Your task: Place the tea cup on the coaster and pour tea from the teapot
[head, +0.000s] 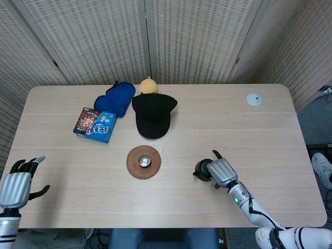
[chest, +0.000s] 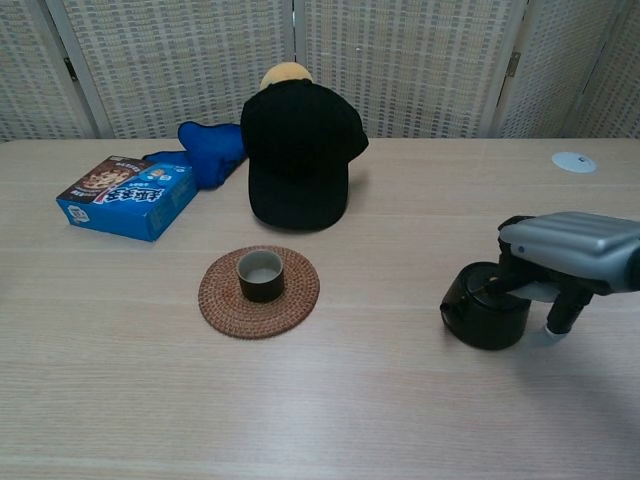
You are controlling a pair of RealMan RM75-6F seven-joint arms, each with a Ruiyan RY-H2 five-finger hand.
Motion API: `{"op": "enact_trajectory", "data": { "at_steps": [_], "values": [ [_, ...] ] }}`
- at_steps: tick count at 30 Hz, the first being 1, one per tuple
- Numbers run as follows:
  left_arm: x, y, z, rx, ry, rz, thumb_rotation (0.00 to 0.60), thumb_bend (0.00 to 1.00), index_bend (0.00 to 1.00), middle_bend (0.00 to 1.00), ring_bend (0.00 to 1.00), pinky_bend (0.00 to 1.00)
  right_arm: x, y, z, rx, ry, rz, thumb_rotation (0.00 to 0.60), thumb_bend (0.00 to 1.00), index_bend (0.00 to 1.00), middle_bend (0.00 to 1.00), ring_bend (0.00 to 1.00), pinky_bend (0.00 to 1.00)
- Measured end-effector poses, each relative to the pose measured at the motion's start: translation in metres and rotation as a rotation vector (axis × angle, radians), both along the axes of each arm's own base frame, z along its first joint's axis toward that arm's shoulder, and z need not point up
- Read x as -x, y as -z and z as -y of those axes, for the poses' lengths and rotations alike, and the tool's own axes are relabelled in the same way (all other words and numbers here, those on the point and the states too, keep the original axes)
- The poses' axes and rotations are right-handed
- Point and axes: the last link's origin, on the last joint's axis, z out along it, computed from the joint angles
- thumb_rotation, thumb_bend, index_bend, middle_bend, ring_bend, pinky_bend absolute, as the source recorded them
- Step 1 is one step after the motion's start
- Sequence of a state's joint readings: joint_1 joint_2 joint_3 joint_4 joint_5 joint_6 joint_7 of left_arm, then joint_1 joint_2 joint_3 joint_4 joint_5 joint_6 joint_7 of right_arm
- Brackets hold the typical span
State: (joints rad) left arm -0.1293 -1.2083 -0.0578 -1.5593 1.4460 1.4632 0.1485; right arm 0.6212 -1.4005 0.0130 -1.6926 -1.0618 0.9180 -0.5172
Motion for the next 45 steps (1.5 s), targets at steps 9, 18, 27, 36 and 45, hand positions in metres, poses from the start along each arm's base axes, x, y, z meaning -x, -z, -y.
{"op": "enact_trajectory", "data": {
  "at_steps": [9, 18, 27, 36, 45],
  "values": [
    [-0.002, -0.001, 0.001, 0.002, 0.0, -0.006, 0.591, 0.17, 0.17, 0.23, 0.29, 0.13, -0.011, -0.008, 0.022, 0.018, 0.005, 0.063, 0.484, 0.0, 1.0, 1.0, 0.88, 0.0],
    [-0.005, 0.0, 0.0, 0.008, 0.006, 0.003, 0.415, 0.14, 0.17, 0.23, 0.29, 0.13, -0.017, -0.019, 0.025, 0.043, 0.018, 0.089, 0.445, 0.0, 1.0, 1.0, 0.93, 0.03],
    [-0.006, -0.001, 0.001, 0.008, 0.012, 0.012, 0.344, 0.13, 0.17, 0.23, 0.29, 0.11, -0.021, -0.025, 0.02, 0.044, 0.015, 0.106, 0.485, 0.01, 1.0, 1.0, 0.99, 0.15],
    [-0.008, 0.001, 0.0, 0.012, 0.019, 0.012, 0.344, 0.13, 0.17, 0.23, 0.29, 0.11, -0.02, -0.028, 0.017, 0.034, 0.014, 0.123, 0.501, 0.2, 1.0, 1.0, 1.0, 0.21],
    [-0.009, 0.001, 0.0, 0.019, 0.019, 0.016, 0.235, 0.1, 0.18, 0.23, 0.29, 0.1, -0.017, -0.031, 0.016, 0.042, 0.021, 0.137, 0.365, 0.0, 1.0, 1.0, 1.0, 0.23]
  ]
}}
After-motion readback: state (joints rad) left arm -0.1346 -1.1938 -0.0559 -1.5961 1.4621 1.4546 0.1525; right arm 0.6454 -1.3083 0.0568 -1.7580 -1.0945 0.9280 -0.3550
